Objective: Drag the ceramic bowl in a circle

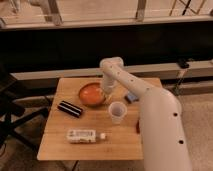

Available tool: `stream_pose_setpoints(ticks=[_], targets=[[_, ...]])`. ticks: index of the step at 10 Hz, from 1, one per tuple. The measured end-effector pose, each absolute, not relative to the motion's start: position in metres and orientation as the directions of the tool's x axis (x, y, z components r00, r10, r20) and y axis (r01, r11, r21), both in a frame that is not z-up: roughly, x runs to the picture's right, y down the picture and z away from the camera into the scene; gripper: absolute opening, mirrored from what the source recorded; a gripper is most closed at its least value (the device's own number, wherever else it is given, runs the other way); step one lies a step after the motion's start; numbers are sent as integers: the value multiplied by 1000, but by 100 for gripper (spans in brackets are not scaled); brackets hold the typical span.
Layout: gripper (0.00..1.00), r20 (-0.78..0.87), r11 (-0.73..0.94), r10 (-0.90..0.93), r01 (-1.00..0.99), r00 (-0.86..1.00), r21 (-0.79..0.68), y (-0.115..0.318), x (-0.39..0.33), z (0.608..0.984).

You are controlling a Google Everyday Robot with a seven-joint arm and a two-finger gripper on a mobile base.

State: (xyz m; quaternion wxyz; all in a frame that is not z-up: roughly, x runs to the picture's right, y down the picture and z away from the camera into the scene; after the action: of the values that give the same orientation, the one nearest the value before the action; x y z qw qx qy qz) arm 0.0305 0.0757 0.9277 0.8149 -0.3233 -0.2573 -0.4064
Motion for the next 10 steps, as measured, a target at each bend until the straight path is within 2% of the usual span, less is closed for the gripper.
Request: stream_pose_setpoints(ticks=[10], targets=[[0,692,425,-495,841,526,-336,80,38,927]])
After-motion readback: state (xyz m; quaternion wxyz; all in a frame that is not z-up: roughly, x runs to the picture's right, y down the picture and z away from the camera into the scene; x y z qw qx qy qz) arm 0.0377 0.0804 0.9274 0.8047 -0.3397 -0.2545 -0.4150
